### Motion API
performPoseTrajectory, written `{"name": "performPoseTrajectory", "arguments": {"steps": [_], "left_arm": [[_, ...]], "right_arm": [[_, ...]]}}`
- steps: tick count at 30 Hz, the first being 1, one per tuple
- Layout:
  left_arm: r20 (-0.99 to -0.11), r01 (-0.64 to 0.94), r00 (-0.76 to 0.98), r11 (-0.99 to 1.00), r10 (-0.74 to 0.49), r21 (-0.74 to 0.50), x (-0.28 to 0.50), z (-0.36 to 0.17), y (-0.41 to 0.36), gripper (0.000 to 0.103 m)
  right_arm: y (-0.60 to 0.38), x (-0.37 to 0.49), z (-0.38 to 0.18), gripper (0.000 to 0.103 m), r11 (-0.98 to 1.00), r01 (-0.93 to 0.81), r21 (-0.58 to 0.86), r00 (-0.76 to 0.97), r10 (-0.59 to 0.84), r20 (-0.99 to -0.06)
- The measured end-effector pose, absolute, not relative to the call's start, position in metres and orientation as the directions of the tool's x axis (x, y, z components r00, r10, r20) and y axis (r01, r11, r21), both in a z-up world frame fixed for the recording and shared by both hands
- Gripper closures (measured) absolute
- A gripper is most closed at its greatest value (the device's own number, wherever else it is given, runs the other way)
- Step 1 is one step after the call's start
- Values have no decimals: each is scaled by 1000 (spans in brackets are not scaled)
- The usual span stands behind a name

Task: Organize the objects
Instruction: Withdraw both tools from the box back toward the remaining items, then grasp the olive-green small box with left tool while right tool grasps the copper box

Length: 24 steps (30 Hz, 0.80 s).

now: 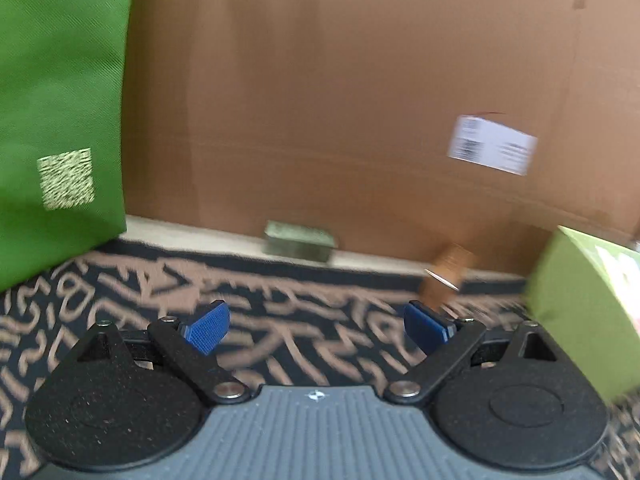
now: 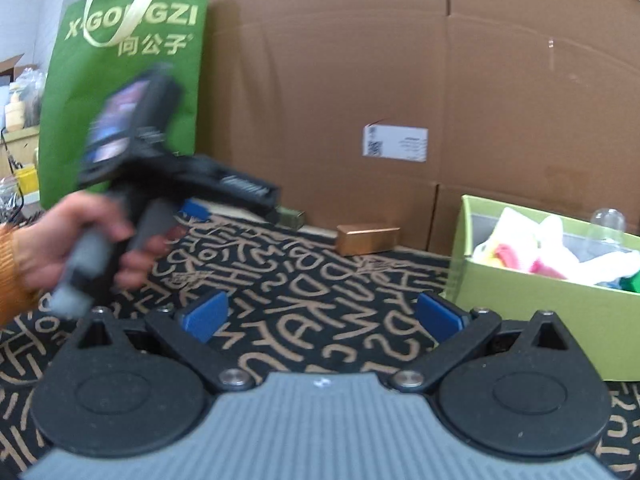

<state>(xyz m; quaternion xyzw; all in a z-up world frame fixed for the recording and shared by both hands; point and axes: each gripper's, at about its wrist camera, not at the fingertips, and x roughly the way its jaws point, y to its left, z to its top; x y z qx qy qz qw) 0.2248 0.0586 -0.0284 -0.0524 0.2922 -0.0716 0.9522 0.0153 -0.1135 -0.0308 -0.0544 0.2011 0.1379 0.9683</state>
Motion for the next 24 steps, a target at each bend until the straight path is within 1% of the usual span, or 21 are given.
{"name": "performPoseTrajectory", "arguments": {"steps": [5, 9, 12, 13, 15, 16, 17, 21, 22, 24], "left_arm": [[-596, 84, 793, 992, -126, -98, 285, -43, 48, 6], [-611, 62, 784, 993, -111, -100, 315, -49, 44, 6], [-619, 51, 782, 997, -78, -63, 333, -54, 43, 6], [-612, 55, 788, 998, -70, -43, 337, -56, 44, 7], [-596, 72, 801, 997, -58, 0, 337, -58, 45, 20], [-586, 88, 806, 996, -80, -15, 334, -56, 48, 25], [-577, 103, 810, 994, -107, -40, 331, -56, 52, 33], [-543, 105, 818, 978, -188, -180, 325, -55, 76, 34], [-541, 108, 818, 976, -194, -187, 325, -55, 79, 36], [-550, 131, 813, 980, -192, -149, 324, -54, 78, 37]], "right_arm": [[-103, 27, -35, 0, 954, -293, -66, 872, 238, -427], [-97, 46, -35, 0, 950, -308, -60, 862, 252, -439], [-88, 68, -37, 0, 944, -319, -81, 862, 253, -438], [-85, 78, -39, 0, 946, -312, -88, 863, 243, -443], [-80, 99, -43, 1, 950, -298, -91, 859, 226, -459], [-78, 110, -44, 2, 952, -293, -85, 856, 222, -468], [-76, 121, -46, 3, 955, -286, -75, 852, 218, -477], [-73, 173, -52, 4, 979, -204, -20, 842, 165, -513], [-73, 185, -53, 4, 985, -170, -21, 848, 135, -512], [-72, 204, -56, 4, 993, -117, -28, 858, 87, -507]]}}
